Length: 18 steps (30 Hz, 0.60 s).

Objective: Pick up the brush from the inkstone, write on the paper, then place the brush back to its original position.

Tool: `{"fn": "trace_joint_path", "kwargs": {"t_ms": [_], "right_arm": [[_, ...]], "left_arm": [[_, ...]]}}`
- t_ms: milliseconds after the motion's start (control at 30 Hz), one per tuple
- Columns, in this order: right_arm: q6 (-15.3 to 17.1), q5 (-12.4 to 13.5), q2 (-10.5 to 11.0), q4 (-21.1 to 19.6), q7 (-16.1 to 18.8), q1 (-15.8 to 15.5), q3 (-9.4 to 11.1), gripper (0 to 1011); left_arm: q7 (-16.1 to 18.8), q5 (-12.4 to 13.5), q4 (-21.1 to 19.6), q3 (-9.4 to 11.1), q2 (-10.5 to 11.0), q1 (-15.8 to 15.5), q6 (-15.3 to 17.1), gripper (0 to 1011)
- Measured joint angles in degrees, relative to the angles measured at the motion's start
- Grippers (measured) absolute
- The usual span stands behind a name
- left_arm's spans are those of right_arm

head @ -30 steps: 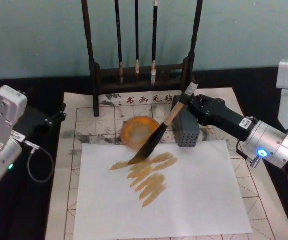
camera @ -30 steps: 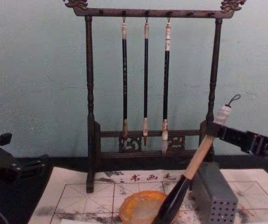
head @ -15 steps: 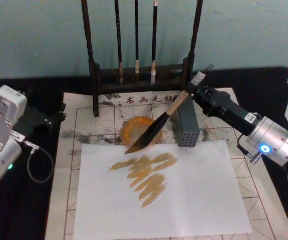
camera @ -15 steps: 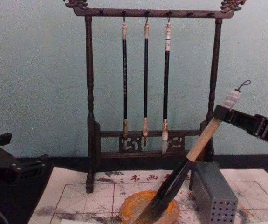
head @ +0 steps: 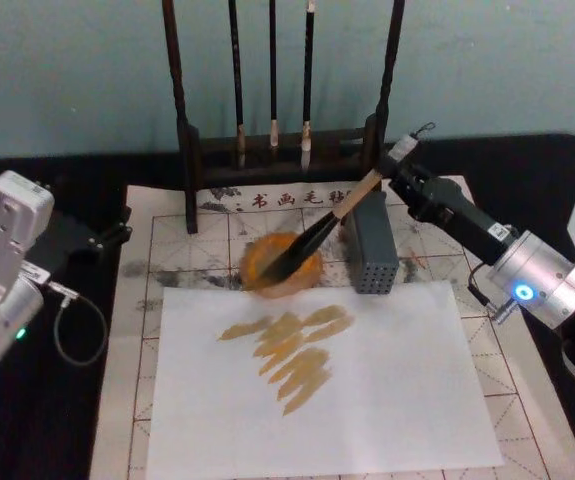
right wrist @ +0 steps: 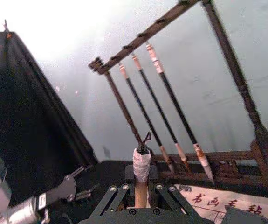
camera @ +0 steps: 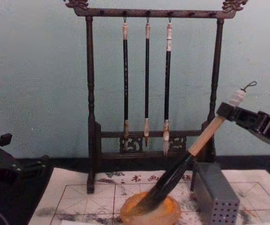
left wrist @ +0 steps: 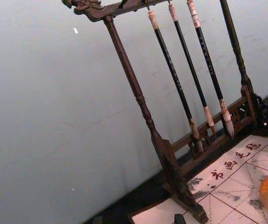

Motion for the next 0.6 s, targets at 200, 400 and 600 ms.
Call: {"fn": "trace_joint_path", "kwargs": {"t_ms": [200, 400, 600], "right_arm": [[0.44, 2.73, -2.01, 3.54, -0.13, 0.98, 0.83, 174], [0.51, 3.84, -3.42, 6.61, -0.49, 2.00, 1.06, 174], [0.33, 4.14, -4.82, 9.94, -0.65, 3.22, 1.12, 174]], "left_arm": [[0.00, 0.00, 0.00, 0.00, 0.00, 0.00, 0.00, 1001], [0.00, 0.00, 0.00, 0.00, 0.00, 0.00, 0.00, 1001], [0.00, 0.00, 0.00, 0.00, 0.00, 0.00, 0.00, 1001]]}}
